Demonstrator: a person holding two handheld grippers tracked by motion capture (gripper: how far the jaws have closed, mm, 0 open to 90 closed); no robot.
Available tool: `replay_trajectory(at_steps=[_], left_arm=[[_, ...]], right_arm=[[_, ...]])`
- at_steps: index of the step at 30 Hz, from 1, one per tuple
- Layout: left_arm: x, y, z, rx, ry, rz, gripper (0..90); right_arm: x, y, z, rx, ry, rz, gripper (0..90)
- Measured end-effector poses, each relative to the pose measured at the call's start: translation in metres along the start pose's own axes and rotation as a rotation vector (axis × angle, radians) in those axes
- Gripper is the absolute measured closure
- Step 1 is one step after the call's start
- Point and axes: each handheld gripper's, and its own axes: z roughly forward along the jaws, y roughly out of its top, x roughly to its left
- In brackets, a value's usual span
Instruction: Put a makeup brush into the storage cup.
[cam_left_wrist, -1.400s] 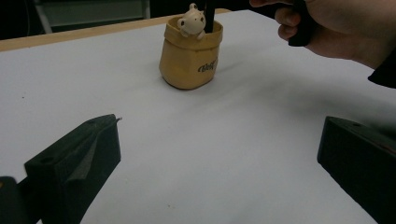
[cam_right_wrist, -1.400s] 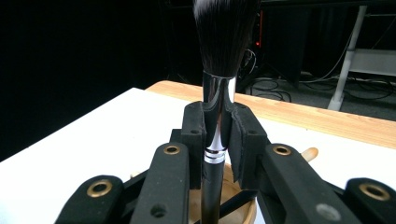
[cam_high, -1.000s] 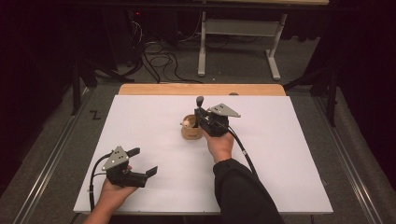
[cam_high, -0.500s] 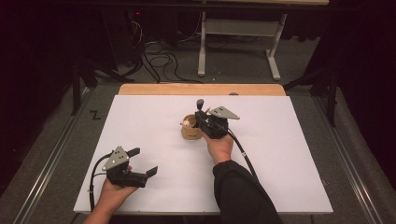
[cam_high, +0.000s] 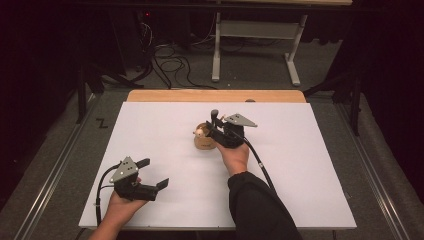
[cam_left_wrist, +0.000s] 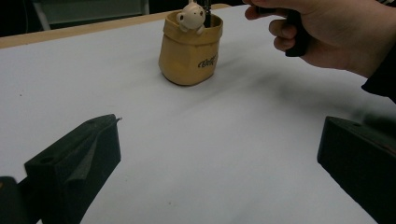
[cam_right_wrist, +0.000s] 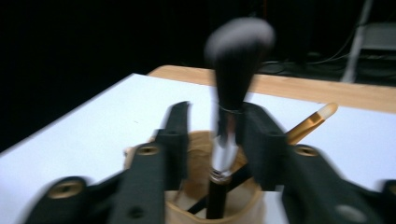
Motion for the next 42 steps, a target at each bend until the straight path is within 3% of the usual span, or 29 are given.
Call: replay_trajectory(at_steps=[4, 10, 27, 35, 42], left_arm=[[0.0, 0.0, 0.0, -0.001, 0.0, -0.001, 0.1], [0.0, 0.0, 0.0, 0.001, -0.002, -0.001, 0.1], [0.002, 0.0, 0.001, 0.007, -0.006, -0.01, 0.1], [0.001, -0.001, 0.002, 0.006, -0.01, -0.019, 0.1], [0.002, 0.0, 0.002, -0.003, -0.005, -0.03, 0.1]], right_arm=[[-0.004, 0.001, -0.001, 0.003, -0.009, 0.023, 48.4], [-0.004, 0.004, -0.006, 0.002, -0.012, 0.02, 45.8], [0.006, 0.01, -0.026, 0.039, 0.004, -0.096, 33.9], [0.007, 0.007, -0.04, 0.026, 0.023, -0.099, 32.4], [0.002, 0.004, -0.055, 0.026, 0.033, -0.109, 20.6]])
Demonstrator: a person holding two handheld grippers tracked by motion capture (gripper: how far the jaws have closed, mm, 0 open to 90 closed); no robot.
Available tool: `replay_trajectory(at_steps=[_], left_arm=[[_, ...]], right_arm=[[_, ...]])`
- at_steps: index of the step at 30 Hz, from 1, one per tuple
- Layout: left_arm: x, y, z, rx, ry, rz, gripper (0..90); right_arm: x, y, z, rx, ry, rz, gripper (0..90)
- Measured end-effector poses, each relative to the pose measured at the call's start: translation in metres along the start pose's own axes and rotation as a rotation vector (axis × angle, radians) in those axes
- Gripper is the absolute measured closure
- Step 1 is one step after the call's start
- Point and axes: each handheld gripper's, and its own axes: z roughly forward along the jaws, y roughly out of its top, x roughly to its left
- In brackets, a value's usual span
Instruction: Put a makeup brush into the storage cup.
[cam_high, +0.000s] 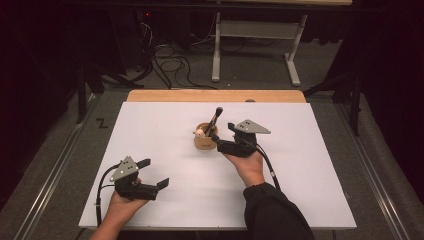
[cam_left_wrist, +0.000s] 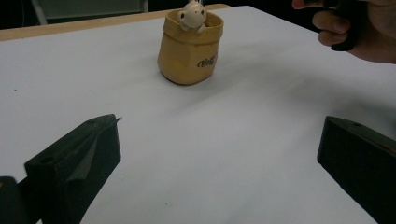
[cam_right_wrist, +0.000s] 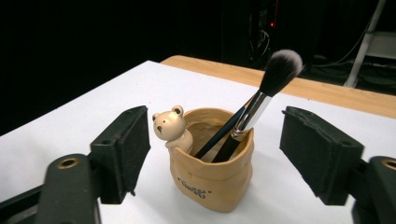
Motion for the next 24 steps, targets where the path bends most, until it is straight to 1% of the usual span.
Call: replay_trajectory(at_steps=[3, 5, 6, 7, 8, 10, 17, 20, 22, 24], left_arm=[[0.0, 0.0, 0.001, 0.003, 0.0, 0.001, 0.1], [-0.001, -0.001, 0.001, 0.005, 0.002, 0.002, 0.1], [-0.001, 0.0, 0.001, 0.005, 0.002, 0.002, 0.1], [-0.001, 0.0, 0.001, 0.004, 0.003, 0.002, 0.1], [-0.002, 0.0, 0.001, 0.003, 0.003, 0.003, 0.1], [-0.002, 0.0, 0.001, 0.003, 0.003, 0.005, 0.1], [-0.003, -0.001, 0.001, 0.008, 0.01, 0.001, 0.1], [-0.003, -0.002, 0.001, 0.012, 0.017, 0.002, 0.1], [-0.004, -0.002, 0.001, 0.012, 0.019, 0.002, 0.1], [-0.005, -0.002, 0.001, 0.012, 0.019, 0.003, 0.1]], right_arm=[[-0.002, -0.002, -0.006, 0.006, 0.014, 0.0, 13.1], [-0.003, -0.002, -0.01, 0.015, 0.03, 0.001, 5.4], [-0.004, -0.003, -0.012, 0.022, 0.039, 0.009, 1.7], [-0.004, -0.003, -0.014, 0.023, 0.042, 0.007, 0.1], [-0.004, -0.004, -0.016, 0.027, 0.046, 0.012, 0.1], [-0.005, -0.005, -0.022, 0.031, 0.05, 0.002, 0.1], [-0.011, -0.014, -0.046, 0.038, 0.036, -0.018, 0.0], [-0.015, -0.018, -0.057, 0.061, 0.041, -0.038, 0.0], [-0.017, -0.022, -0.065, 0.058, 0.036, -0.05, 0.0], [-0.019, -0.026, -0.074, 0.048, 0.034, -0.046, 0.0]])
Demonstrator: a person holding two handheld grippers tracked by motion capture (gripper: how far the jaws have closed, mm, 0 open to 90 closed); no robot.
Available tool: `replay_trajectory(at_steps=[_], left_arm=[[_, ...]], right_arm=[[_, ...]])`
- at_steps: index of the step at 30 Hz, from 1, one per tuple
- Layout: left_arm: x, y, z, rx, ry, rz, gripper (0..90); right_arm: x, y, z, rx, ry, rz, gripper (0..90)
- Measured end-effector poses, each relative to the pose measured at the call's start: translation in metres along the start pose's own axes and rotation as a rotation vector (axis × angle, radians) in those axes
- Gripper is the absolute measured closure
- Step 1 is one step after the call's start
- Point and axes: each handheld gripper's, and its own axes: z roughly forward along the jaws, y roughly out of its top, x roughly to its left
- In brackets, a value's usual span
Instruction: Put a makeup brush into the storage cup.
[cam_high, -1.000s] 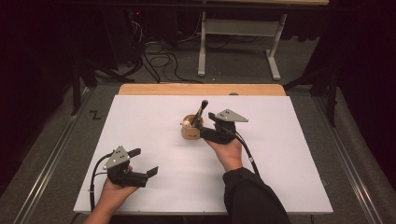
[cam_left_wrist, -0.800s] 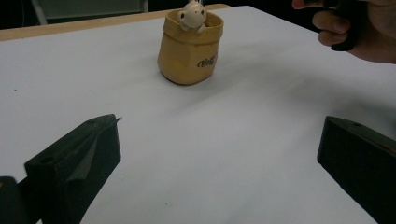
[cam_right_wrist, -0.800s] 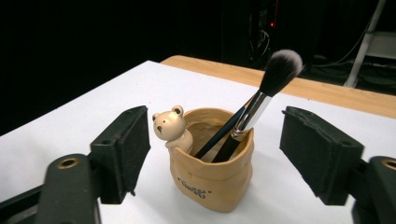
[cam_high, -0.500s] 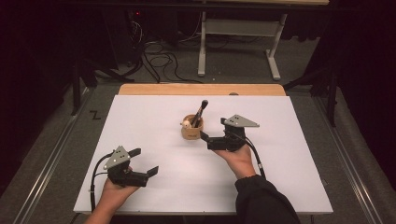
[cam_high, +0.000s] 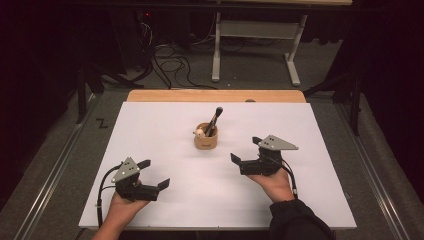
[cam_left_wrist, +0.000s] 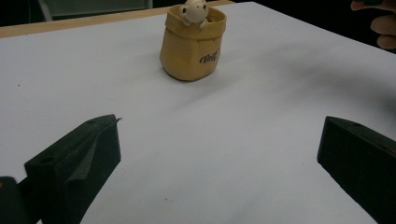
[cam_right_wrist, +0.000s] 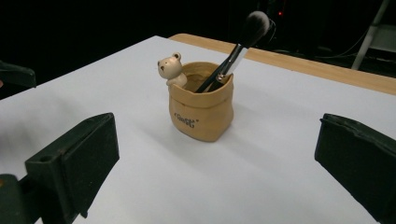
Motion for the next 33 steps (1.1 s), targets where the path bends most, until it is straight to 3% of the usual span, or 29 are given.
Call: replay_trajectory(at_steps=[7, 9, 24, 33], left_arm=[[-0.003, -0.001, 0.0, 0.003, 0.005, -0.002, 0.1], [-0.003, -0.001, 0.0, 0.0, 0.007, -0.002, 0.1], [-0.01, -0.003, -0.006, -0.001, 0.027, -0.017, 0.1], [-0.01, -0.003, -0.002, 0.007, 0.025, -0.018, 0.1]], right_arm=[[-0.007, -0.011, -0.029, -0.041, -0.018, 0.002, 0.0], [-0.008, -0.015, -0.036, -0.041, -0.032, -0.017, 0.0], [-0.027, -0.052, -0.096, -0.066, -0.117, -0.01, 0.0], [-0.027, -0.058, -0.096, -0.054, -0.107, -0.019, 0.0]])
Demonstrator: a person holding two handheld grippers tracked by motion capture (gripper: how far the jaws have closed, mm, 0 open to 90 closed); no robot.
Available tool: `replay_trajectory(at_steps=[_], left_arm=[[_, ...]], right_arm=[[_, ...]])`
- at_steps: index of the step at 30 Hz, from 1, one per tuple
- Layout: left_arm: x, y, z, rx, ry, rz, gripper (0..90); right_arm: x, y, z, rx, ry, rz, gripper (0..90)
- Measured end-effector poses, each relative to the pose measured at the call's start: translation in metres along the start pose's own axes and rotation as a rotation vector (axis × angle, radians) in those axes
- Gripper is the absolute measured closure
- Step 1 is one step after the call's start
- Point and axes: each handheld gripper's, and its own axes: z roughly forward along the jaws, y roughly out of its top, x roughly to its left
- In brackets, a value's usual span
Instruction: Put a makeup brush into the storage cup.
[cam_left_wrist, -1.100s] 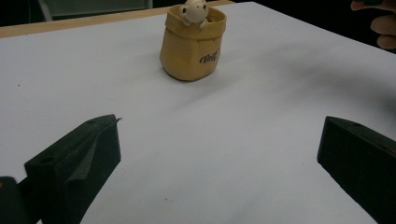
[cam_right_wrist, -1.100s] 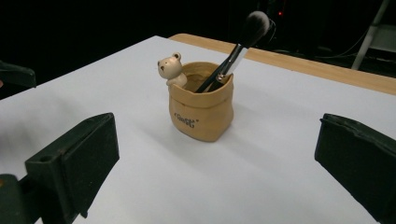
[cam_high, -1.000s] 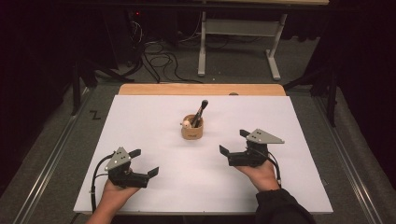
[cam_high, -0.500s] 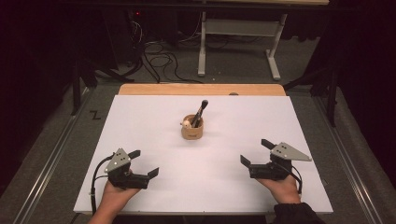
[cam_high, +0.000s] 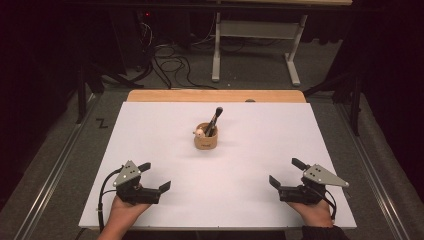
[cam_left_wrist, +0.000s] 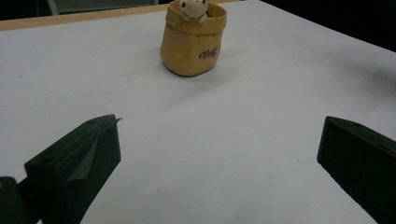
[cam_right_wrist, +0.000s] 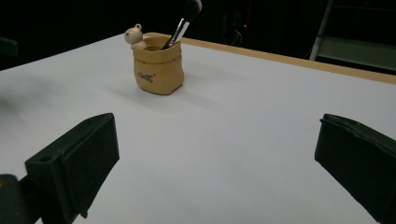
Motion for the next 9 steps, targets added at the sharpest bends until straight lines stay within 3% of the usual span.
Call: replay_trajectory(at_steps=[9], left_arm=[[0.0009, 0.0007, -0.0026, -0.012, -0.001, 0.0, 0.1]], right_arm=[[0.0, -0.0022, 0.0023, 0.008, 0.004, 0.008, 0.0]])
